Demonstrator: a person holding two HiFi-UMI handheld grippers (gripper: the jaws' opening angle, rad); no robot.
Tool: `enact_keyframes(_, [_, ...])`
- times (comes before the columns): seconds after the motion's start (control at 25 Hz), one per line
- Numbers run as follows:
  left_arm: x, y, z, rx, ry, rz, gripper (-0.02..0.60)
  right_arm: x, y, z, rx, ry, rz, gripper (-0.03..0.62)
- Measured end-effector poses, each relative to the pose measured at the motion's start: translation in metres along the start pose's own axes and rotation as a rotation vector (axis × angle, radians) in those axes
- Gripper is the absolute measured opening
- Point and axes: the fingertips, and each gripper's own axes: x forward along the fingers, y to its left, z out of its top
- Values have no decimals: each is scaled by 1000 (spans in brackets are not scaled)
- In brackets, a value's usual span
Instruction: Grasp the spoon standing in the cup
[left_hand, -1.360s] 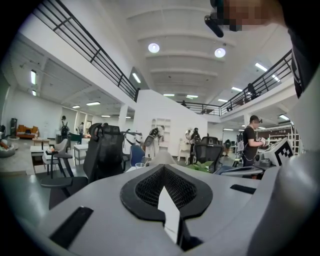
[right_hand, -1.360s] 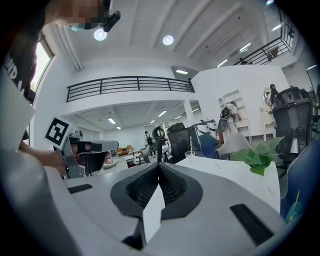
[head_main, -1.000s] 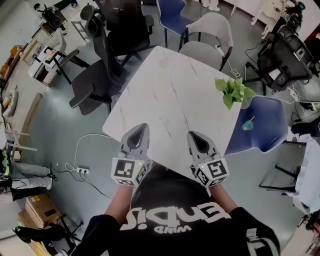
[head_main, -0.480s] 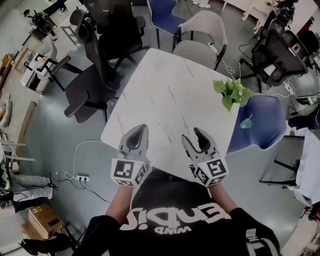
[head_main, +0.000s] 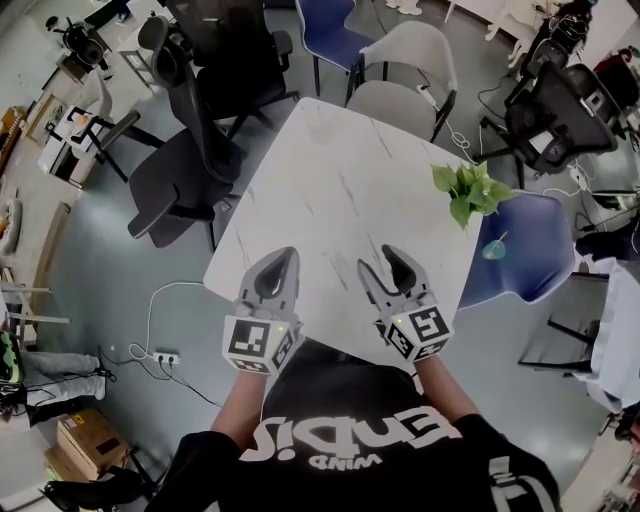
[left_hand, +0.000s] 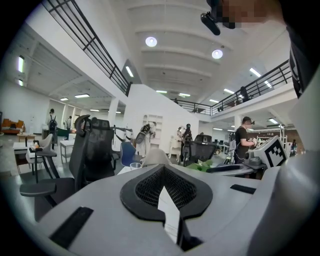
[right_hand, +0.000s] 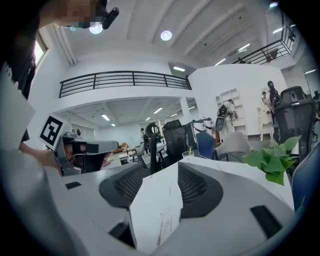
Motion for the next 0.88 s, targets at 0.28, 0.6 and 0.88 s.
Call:
enact_keyframes(0.28, [9, 9, 1, -8, -2, 2, 14, 51, -32, 6, 0, 9, -1, 187])
enact_keyframes(0.6, [21, 23, -3, -22, 14, -2, 14, 118, -65, -5, -36, 69, -10, 187])
enact_keyframes(0.88, [42, 37, -8, -36, 24, -2, 14, 173, -85, -15, -39, 111, -9, 187])
